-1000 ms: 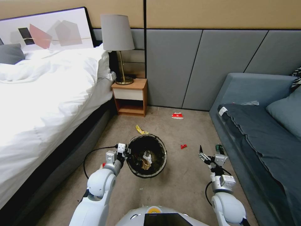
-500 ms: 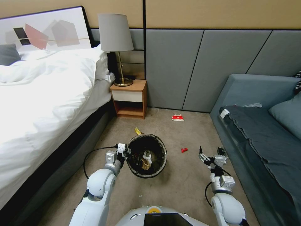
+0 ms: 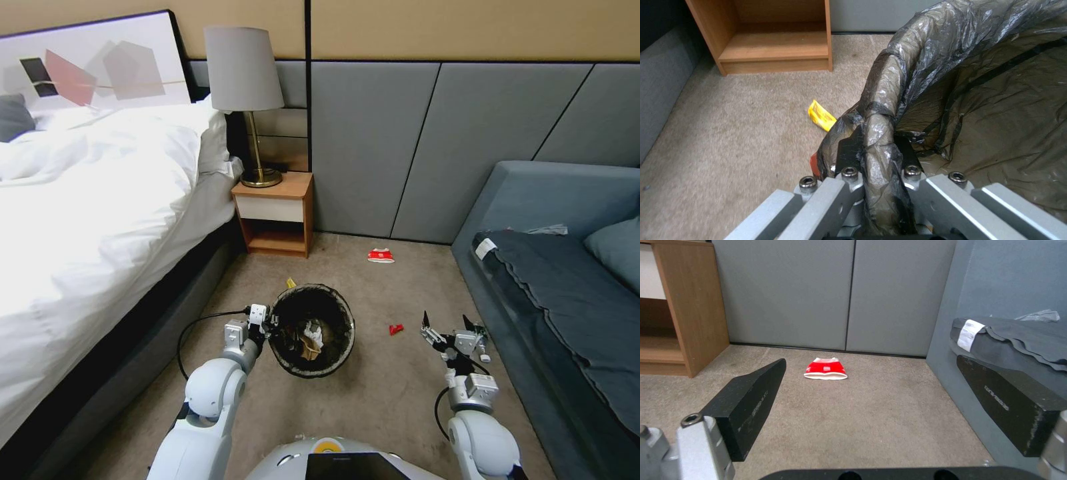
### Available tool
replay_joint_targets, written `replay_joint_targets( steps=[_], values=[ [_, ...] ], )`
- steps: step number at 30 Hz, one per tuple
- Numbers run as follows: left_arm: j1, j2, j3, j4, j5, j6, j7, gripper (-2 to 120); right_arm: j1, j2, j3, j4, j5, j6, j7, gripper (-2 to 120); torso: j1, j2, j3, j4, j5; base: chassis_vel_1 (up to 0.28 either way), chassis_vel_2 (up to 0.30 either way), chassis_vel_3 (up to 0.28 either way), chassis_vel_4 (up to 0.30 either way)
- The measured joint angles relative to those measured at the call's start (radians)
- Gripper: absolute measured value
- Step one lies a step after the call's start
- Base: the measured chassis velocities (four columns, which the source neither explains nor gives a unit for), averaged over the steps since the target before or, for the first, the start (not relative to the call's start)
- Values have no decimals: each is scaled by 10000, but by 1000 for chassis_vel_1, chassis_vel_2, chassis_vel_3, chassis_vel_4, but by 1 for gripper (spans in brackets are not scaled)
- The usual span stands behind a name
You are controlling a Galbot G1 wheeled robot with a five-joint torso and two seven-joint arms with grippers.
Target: Pick up the trash bin, then pick up the garbage from the floor and place it into the trash bin.
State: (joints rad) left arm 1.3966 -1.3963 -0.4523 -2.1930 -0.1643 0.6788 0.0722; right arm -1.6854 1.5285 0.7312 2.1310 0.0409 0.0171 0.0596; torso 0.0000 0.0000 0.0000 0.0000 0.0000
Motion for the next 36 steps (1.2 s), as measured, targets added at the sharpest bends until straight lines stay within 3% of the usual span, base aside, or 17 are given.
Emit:
replay_joint_targets(
  steps=[36],
  values=[
    [3,-1,32,5,-8,-15,5,1,75,-34,-16,-201,-5,17,14,100,0,0,0,0,0,-81,81,85,-84]
  ],
)
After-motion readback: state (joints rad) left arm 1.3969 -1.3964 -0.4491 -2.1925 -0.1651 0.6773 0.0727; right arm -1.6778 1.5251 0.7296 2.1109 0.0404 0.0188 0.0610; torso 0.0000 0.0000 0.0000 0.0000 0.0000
